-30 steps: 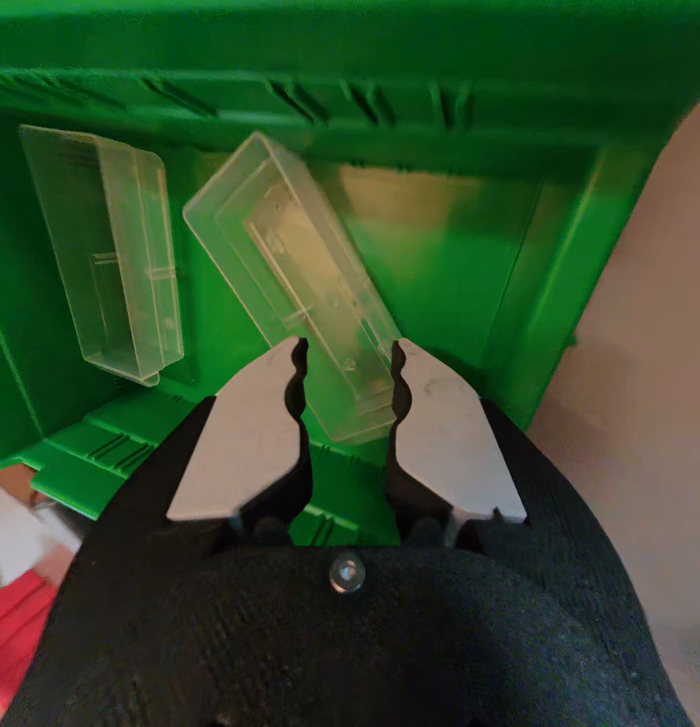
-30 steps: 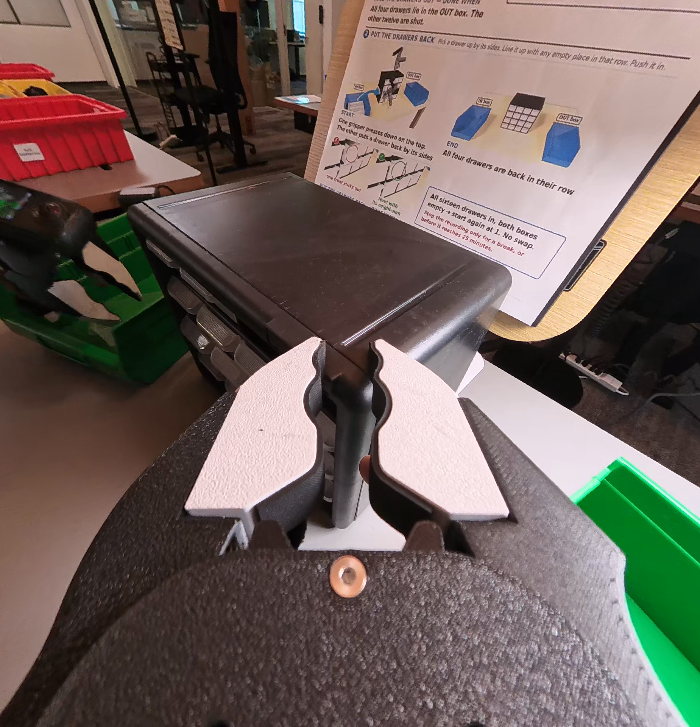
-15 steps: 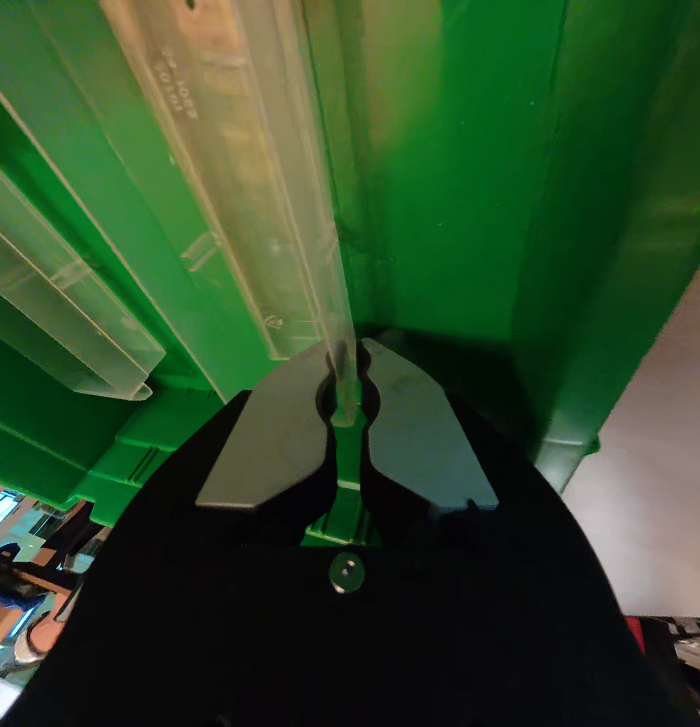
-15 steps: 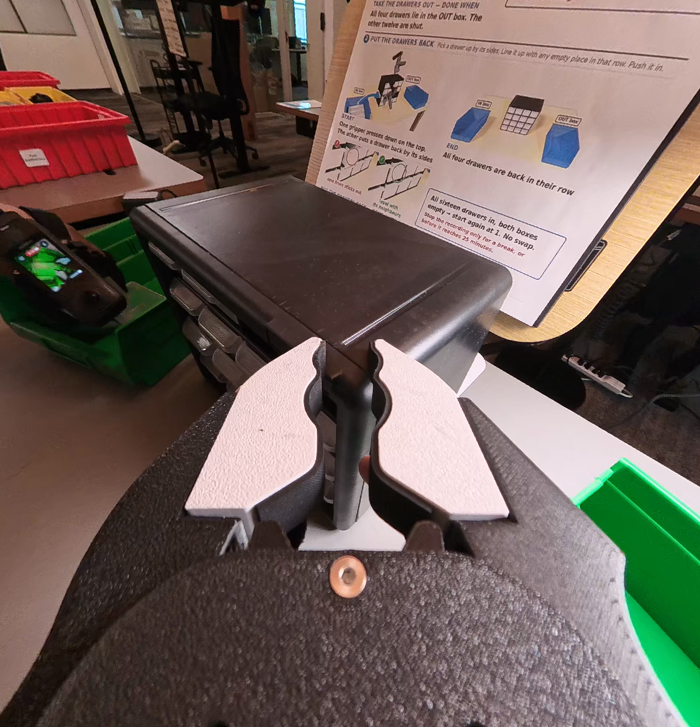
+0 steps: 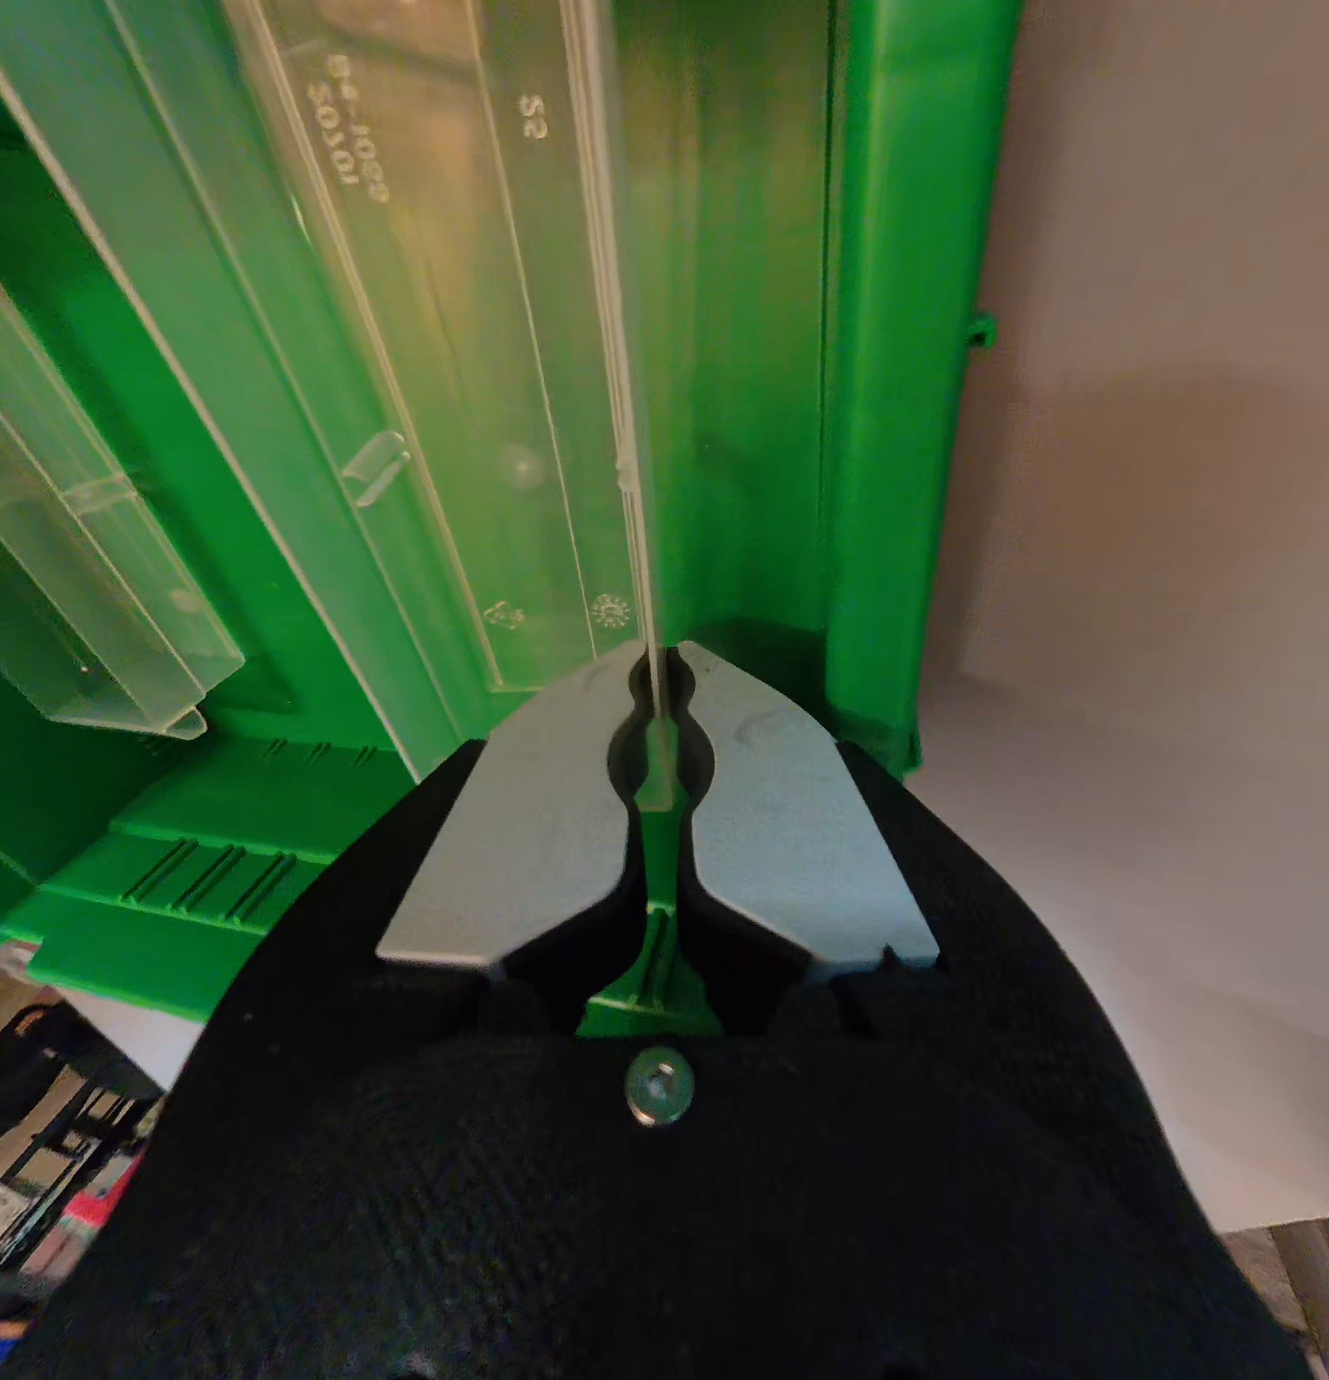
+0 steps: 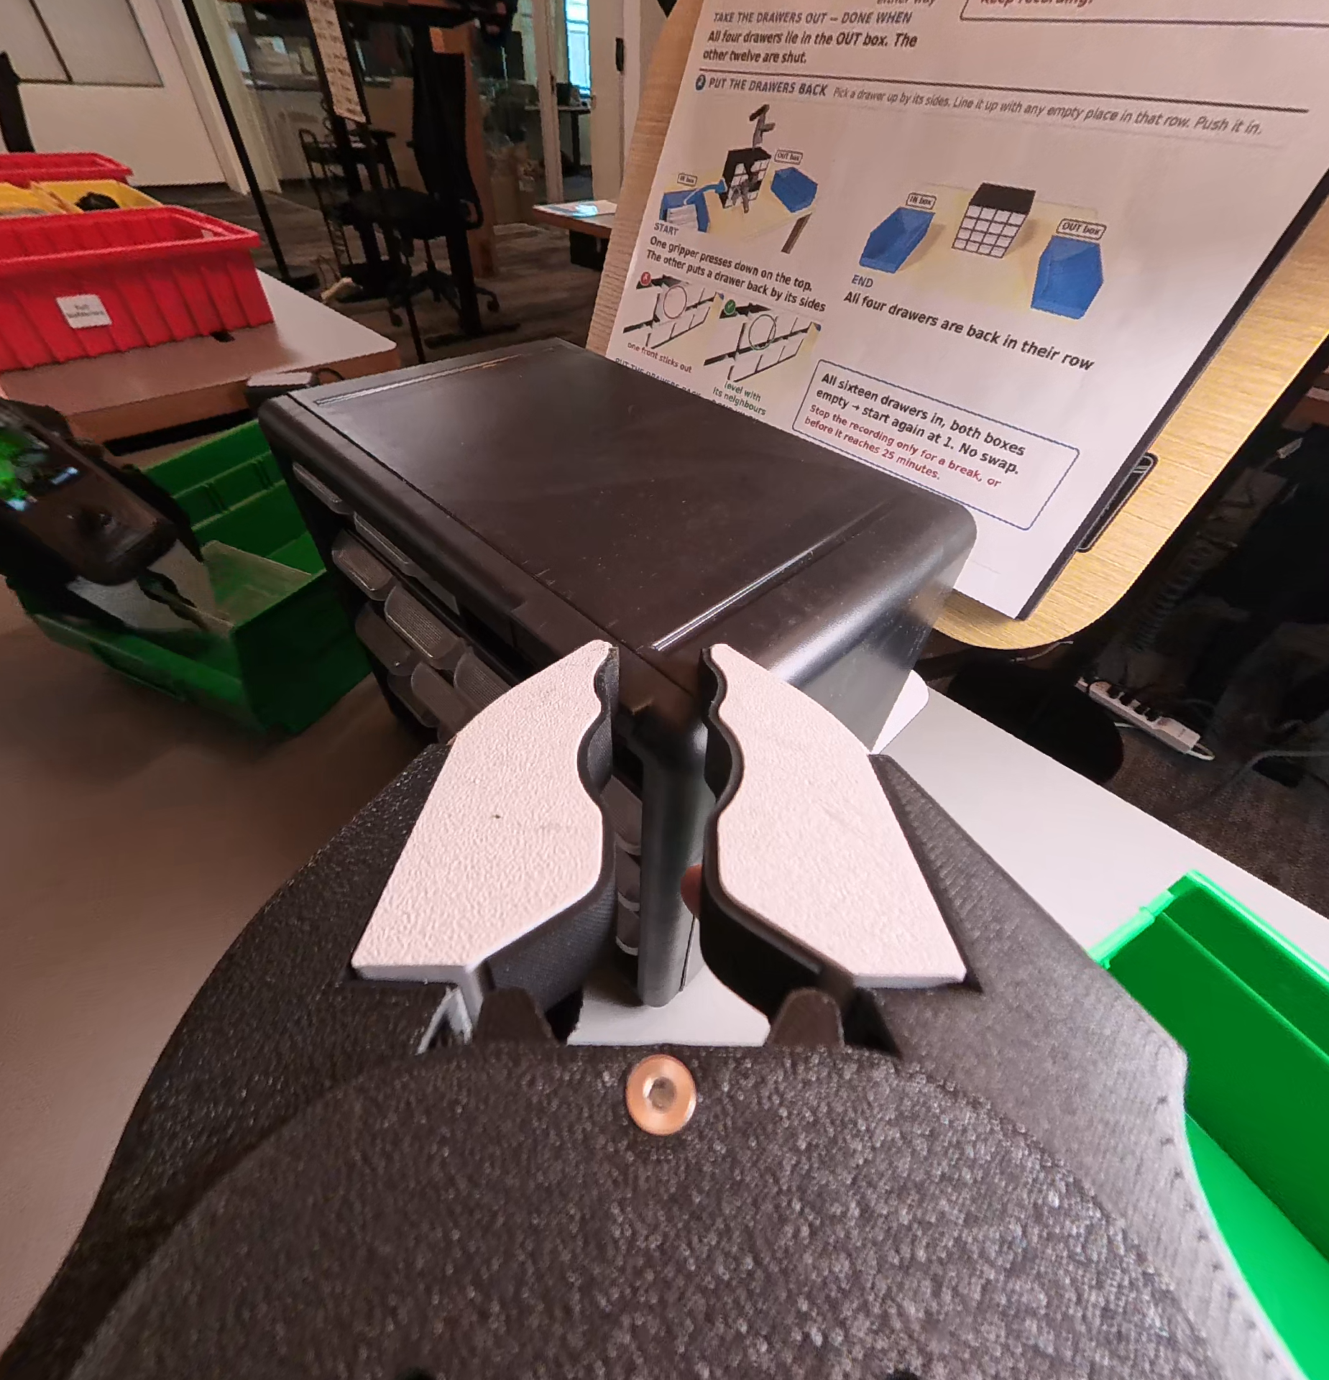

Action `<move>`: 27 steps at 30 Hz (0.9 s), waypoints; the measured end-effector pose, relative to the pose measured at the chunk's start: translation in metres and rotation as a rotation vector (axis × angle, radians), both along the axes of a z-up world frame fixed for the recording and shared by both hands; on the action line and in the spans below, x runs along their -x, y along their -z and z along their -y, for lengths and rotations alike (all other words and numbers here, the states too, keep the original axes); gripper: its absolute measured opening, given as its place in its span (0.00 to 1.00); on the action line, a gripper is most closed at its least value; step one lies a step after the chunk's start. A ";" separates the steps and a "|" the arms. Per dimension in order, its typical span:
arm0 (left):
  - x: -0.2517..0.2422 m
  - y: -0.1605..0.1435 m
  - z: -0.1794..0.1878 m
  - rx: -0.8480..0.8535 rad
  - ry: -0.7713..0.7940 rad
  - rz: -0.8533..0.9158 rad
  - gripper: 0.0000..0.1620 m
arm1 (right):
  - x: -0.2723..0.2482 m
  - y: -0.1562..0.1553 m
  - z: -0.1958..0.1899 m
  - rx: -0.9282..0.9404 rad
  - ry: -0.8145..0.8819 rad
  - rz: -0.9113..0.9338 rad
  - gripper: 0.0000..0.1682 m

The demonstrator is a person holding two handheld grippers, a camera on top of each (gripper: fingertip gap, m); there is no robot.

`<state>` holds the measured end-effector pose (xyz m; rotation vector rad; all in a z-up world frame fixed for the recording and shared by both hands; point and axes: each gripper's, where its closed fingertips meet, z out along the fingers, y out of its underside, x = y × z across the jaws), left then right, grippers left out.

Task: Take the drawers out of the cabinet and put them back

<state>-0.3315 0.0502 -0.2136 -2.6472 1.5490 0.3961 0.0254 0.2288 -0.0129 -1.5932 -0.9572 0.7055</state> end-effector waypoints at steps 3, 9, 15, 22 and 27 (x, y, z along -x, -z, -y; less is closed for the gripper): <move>-0.005 -0.011 0.001 -0.031 -0.006 0.051 0.01 | 0.000 0.000 0.000 0.005 -0.004 -0.007 0.12; -0.010 -0.025 0.005 -0.069 -0.031 0.089 0.01 | 0.000 0.000 0.000 0.004 -0.002 -0.007 0.12; -0.014 -0.042 0.010 -0.135 -0.024 0.104 0.01 | 0.000 0.000 0.000 0.010 -0.010 -0.017 0.11; -0.033 -0.066 0.019 -0.184 -0.030 0.220 0.01 | -0.001 -0.001 0.000 0.018 -0.013 -0.036 0.11; -0.034 -0.061 0.031 -0.139 -0.059 0.147 0.01 | 0.000 -0.001 0.000 0.010 -0.006 -0.026 0.11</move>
